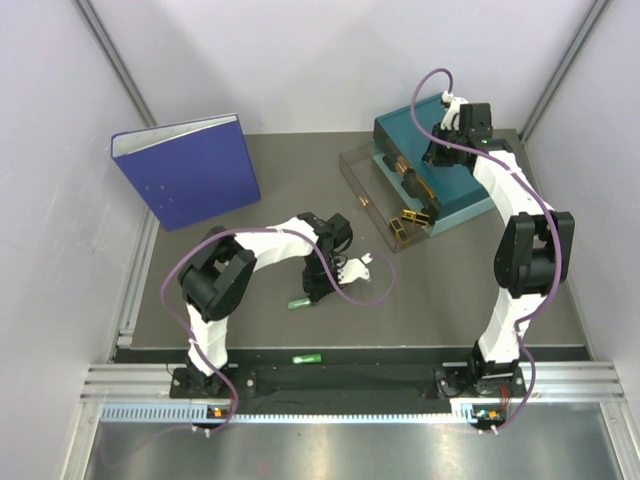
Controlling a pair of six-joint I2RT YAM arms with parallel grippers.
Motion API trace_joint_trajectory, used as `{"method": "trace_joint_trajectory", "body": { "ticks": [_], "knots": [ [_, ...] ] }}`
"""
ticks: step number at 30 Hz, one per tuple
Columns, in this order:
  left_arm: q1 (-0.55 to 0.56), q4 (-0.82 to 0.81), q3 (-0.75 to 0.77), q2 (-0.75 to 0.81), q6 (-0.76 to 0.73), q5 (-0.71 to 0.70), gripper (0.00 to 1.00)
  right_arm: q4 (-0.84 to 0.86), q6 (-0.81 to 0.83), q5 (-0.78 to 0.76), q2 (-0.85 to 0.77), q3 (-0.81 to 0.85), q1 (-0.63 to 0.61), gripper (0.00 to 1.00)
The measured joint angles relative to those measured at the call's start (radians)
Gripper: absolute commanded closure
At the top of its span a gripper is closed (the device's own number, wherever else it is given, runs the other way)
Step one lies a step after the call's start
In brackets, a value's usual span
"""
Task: Organize the makeup
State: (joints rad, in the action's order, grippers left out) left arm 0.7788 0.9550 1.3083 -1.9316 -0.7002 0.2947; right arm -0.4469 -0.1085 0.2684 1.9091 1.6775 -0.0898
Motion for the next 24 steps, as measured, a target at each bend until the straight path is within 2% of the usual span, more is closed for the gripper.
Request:
{"method": "trace_joint_trajectory", "body": {
  "ticks": [1,3,13,18,24],
  "knots": [
    [0.0,0.005,0.005,-0.005,0.003,-0.001,0.94,0.0,0.0,0.0,0.0,0.0,0.0,0.93],
    [0.0,0.006,0.006,-0.006,0.008,-0.004,1.0,0.0,0.0,0.001,0.0,0.0,0.0,0.93],
    [0.002,-0.014,0.042,-0.01,0.036,-0.045,1.0,0.001,0.0,0.01,0.005,0.006,0.0,0.93],
    [-0.011,-0.071,0.248,-0.059,0.039,-0.063,1.0,0.002,0.0,0.01,0.006,0.006,0.0,0.93],
    [-0.054,-0.158,0.555,-0.103,0.062,0.017,1.0,0.002,0.0,0.013,0.006,0.006,0.0,0.93]
  ]
}}
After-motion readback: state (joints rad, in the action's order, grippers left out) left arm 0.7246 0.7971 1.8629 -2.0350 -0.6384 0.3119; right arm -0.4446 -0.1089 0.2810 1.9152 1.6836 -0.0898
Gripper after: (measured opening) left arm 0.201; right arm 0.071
